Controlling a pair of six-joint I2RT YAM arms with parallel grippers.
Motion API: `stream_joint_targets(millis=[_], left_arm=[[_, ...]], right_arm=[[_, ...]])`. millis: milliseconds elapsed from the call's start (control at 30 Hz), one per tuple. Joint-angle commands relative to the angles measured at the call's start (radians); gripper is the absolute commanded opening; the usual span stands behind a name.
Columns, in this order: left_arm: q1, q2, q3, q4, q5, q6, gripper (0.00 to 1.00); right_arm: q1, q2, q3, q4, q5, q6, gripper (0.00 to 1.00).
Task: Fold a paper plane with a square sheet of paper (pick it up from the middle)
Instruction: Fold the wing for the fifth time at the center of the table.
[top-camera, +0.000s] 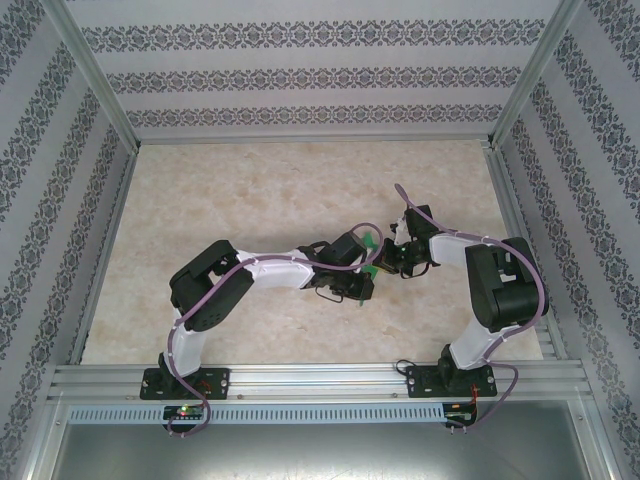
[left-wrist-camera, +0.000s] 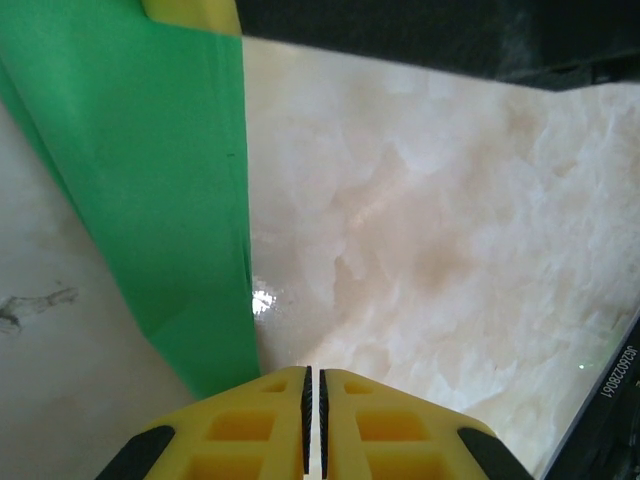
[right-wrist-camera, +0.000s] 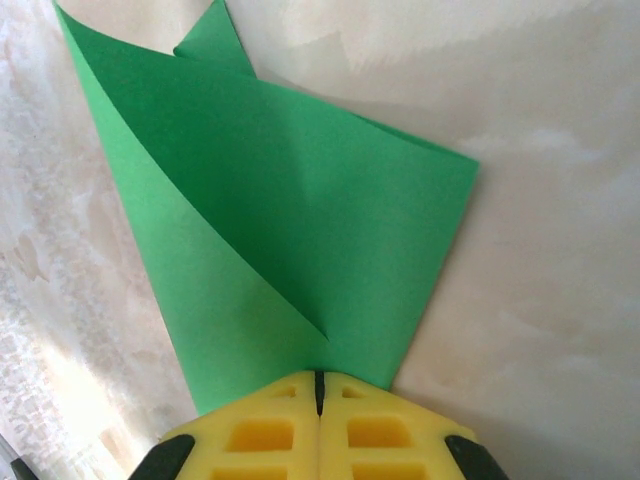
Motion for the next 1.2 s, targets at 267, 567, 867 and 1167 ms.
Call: stream_joint_targets(millis=[267,567,867,1167], left_arm=[[-0.029,0.03,-0.035,0.014,0.007,-0.019,0.14],[-0.038,0.056,-0.029,0.008,0.015,-0.015,0.14],[-0.049,0.066,-0.017,0.008,0.03,-0.016,0.13],[-0.046,-0.101,-0.016,-0.03,-0.067,0.0,0.16]], right_arm=[[0.012,0.018,-0.038,-0.046,0.123,0.018,0.06],[0.012,0.019,-0.034,-0.048,0.125,0.021,0.06],[0.012,0.019,-0.036,-0.046,0.126,0.022,0.06],[0.012,0.017,-0.04,-0.041,0.124,0.021,0.05]])
